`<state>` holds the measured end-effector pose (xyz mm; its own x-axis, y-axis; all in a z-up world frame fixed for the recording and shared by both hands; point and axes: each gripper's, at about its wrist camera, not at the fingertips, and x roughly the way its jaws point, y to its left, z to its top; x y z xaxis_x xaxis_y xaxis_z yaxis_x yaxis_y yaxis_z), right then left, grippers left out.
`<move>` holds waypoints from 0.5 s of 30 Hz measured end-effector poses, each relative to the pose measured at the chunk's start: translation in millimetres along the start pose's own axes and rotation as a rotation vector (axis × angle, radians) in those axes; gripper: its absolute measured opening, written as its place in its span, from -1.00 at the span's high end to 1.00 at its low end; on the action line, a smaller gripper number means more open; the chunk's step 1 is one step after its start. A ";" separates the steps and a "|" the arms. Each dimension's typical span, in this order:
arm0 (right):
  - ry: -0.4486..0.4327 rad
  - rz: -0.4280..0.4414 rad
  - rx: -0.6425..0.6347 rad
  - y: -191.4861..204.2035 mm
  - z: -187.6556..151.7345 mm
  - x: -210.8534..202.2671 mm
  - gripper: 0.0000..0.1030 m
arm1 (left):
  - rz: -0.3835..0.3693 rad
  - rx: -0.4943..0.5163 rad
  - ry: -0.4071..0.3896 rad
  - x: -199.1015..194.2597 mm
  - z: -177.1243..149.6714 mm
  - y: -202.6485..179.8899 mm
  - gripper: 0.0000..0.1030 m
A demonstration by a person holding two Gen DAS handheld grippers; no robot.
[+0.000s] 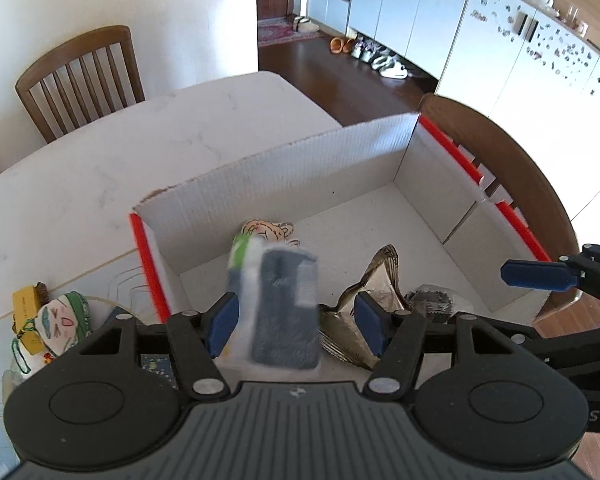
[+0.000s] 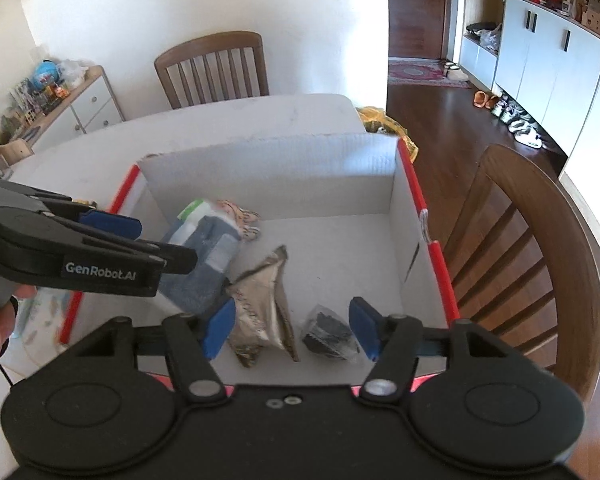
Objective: Organize objects
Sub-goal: 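Open both grippers to drop the items and withdraw from the box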
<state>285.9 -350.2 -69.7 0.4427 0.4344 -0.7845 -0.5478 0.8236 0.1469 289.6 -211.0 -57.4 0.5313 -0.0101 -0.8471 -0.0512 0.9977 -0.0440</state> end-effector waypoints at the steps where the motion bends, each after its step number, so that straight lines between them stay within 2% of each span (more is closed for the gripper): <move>1: -0.004 0.001 0.000 1.6 0.8 -2.5 -0.22 | -0.002 0.000 -0.006 -3.7 -0.4 1.7 -0.23; 15: -0.050 0.038 0.007 39.4 2.5 -29.5 -0.26 | -0.056 -0.005 -0.090 -59.8 -23.8 38.7 -0.33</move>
<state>253.1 -329.7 -39.3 0.4567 0.4834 -0.7468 -0.5603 0.8083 0.1806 235.7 -173.4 -21.1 0.6075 -0.0594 -0.7921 -0.0235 0.9954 -0.0926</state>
